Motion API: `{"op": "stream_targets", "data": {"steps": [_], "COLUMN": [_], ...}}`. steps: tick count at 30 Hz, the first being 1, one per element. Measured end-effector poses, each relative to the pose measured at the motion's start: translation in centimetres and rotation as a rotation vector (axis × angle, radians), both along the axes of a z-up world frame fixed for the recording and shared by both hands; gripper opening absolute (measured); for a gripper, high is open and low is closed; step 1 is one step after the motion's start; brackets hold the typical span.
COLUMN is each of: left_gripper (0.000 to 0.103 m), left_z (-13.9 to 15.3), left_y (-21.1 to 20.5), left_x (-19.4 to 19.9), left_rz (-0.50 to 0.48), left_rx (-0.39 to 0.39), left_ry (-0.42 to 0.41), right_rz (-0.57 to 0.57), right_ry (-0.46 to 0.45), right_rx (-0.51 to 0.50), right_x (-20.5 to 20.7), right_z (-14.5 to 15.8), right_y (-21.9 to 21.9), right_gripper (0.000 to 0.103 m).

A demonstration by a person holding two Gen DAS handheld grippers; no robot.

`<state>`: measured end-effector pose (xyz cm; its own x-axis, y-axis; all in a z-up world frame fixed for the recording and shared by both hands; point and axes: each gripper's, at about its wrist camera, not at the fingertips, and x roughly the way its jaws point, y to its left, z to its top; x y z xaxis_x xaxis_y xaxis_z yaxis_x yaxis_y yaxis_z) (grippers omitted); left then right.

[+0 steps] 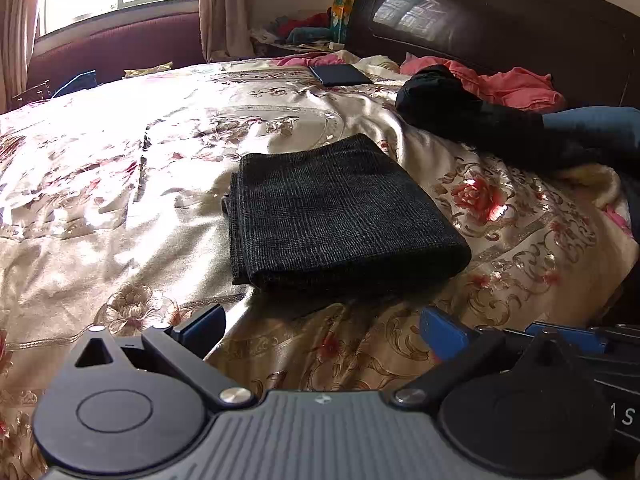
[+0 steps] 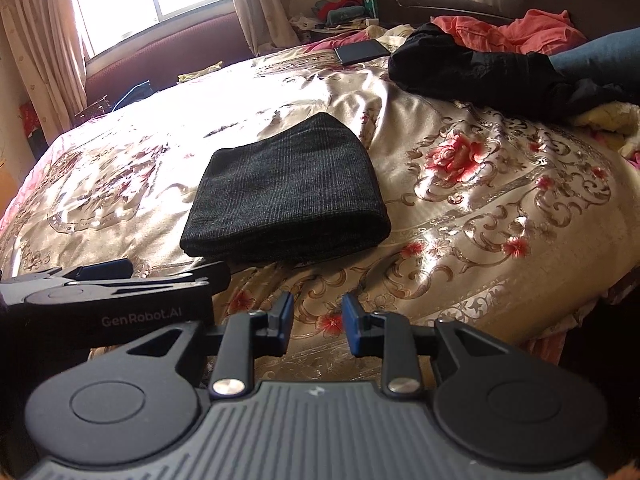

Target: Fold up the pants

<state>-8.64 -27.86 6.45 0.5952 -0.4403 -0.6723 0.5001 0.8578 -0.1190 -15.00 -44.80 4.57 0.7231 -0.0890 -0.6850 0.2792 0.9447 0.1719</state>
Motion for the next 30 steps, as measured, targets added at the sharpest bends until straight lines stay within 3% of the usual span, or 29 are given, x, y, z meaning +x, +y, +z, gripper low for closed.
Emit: {"op": "stream_targets", "data": {"steps": [30], "left_gripper": [0.103], "left_z": [-1.2], "left_y": [0.1], "left_x": [0.7], "left_rz": [0.014], "left_rx": [0.019], "left_ry": [0.058], "right_rz": [-0.009], "right_ry": [0.037], "right_rx": [0.049], "right_x": [0.5], "right_z": [-1.5], "right_y": [-0.5], "right_gripper": [0.028]}}
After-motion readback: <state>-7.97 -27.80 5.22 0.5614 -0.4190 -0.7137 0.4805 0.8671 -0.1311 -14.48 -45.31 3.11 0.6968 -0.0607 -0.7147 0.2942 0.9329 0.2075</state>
